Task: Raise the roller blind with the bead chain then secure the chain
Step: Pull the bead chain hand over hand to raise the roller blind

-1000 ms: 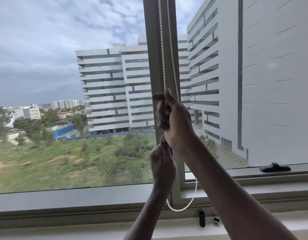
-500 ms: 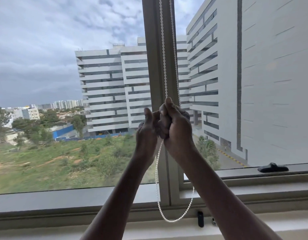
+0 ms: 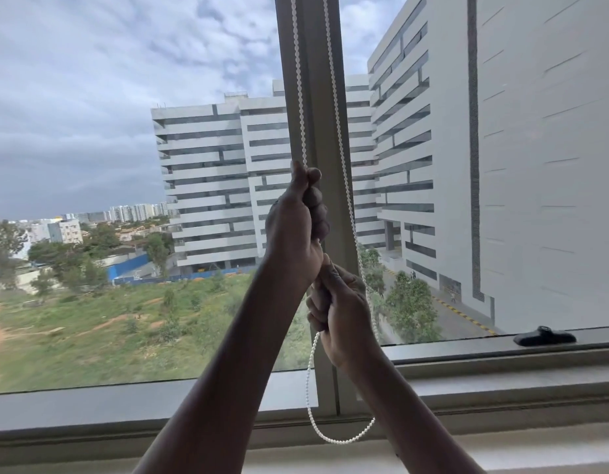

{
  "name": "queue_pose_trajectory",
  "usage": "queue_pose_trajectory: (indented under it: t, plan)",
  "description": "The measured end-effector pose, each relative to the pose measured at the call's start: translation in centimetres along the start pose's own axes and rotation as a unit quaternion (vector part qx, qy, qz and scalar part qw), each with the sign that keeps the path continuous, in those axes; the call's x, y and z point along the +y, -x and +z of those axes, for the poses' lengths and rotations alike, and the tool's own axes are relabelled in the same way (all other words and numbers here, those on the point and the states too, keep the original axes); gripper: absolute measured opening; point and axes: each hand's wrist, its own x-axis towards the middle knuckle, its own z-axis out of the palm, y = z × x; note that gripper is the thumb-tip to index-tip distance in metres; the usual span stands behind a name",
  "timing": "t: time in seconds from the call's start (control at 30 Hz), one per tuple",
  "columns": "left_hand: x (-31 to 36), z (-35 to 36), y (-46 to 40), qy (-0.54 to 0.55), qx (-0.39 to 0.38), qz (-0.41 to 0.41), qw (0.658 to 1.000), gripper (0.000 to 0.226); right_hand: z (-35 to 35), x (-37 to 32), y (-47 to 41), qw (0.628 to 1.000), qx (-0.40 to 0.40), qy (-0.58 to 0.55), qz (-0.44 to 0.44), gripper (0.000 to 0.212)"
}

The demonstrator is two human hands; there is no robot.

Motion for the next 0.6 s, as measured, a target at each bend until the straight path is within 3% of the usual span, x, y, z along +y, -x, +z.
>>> queue_pose_trajectory:
  t: [0.27, 0.43, 0.6]
  plan:
    - [-0.5, 0.1, 0.7, -0.008, 0.034, 0.102, 0.994, 0.035, -1.3, -1.3, -1.0, 0.998, -0.034, 0.036, 0.04, 0.04]
    - [-0.7, -0.3, 1.2, -0.094, 0.085, 0.2, 0.972, 0.043, -0.4, -4.7, -3.7, 0.994, -0.02, 0.11, -0.003, 0.041]
    - [-1.9, 1.3, 1.3, -0.075, 0.087, 0.255, 0.96, 0.04, 3.6, -10.0, -6.4, 0.994, -0.042, 0.089, -0.04, 0.045]
